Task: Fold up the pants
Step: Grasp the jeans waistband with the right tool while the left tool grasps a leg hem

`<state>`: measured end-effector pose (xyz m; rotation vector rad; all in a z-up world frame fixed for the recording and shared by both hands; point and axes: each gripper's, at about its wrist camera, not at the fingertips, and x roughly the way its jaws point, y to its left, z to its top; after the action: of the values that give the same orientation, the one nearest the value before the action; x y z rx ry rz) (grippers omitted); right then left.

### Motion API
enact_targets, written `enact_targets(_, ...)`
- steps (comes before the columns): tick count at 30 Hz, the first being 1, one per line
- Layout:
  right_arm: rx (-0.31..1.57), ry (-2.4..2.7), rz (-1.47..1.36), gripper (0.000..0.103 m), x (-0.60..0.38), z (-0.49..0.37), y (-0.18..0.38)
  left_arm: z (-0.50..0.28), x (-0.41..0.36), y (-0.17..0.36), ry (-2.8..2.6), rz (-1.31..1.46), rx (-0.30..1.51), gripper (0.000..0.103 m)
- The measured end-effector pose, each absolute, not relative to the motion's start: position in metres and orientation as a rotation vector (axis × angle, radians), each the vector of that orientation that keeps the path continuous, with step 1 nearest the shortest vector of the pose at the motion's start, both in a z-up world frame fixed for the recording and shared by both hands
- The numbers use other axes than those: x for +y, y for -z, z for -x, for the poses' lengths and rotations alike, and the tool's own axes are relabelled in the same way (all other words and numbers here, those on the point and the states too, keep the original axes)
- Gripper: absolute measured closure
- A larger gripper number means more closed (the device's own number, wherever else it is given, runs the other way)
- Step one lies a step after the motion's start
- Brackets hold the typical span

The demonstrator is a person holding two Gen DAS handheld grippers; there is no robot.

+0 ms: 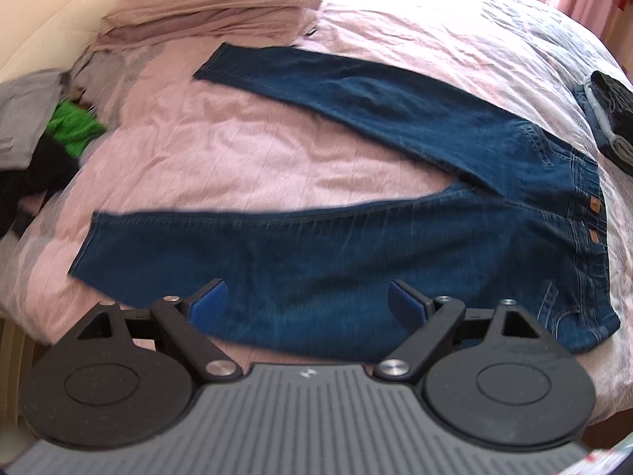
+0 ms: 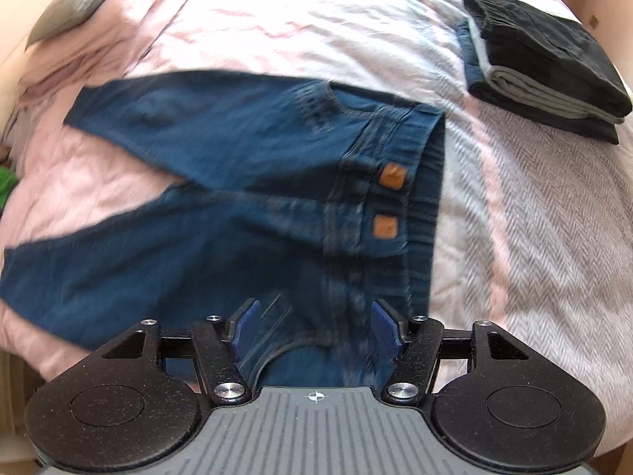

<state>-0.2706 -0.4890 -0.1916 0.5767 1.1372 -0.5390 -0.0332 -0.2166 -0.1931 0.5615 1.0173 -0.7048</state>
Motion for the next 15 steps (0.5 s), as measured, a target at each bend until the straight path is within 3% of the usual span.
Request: enact_targets(15, 1.020, 0.681, -0.628, 0.044, -0.583, 0.241, 0.233, -0.064, -0.384, 0.269, 1.084, -0.726, 0.912, 0.020)
